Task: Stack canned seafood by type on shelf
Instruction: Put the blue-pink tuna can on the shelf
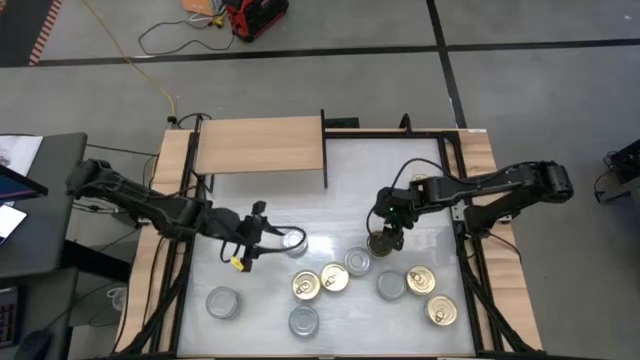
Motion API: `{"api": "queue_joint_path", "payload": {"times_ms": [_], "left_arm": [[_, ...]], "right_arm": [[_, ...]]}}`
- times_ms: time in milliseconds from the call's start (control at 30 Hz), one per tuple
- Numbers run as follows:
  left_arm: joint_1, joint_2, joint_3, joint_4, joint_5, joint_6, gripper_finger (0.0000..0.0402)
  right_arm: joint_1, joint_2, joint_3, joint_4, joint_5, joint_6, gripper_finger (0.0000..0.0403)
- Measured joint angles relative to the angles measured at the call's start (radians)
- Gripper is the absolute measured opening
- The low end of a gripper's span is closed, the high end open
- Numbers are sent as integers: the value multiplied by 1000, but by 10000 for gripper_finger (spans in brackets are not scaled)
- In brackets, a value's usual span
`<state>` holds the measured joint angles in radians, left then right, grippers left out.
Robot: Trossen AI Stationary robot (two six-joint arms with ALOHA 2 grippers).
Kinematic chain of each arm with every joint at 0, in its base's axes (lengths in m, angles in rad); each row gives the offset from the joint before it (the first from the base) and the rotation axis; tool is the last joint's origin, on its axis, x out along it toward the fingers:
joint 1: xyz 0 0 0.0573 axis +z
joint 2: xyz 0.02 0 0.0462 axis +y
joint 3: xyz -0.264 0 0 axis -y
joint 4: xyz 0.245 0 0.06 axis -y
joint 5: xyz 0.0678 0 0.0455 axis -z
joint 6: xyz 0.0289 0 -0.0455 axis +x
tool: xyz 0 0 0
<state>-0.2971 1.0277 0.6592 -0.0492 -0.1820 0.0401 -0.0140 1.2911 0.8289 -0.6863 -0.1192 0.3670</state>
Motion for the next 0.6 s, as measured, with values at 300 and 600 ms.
{"api": "queue_joint_path", "payload": {"times_ms": [300, 600], "left_arm": [[128, -1, -76, 91, 13, 154, 190], [175, -1, -161, 217, 100, 53, 190]], "right_arm": [[-87, 8, 0, 9, -72, -130, 255], [-81, 63, 0, 53, -93, -155, 240]]}}
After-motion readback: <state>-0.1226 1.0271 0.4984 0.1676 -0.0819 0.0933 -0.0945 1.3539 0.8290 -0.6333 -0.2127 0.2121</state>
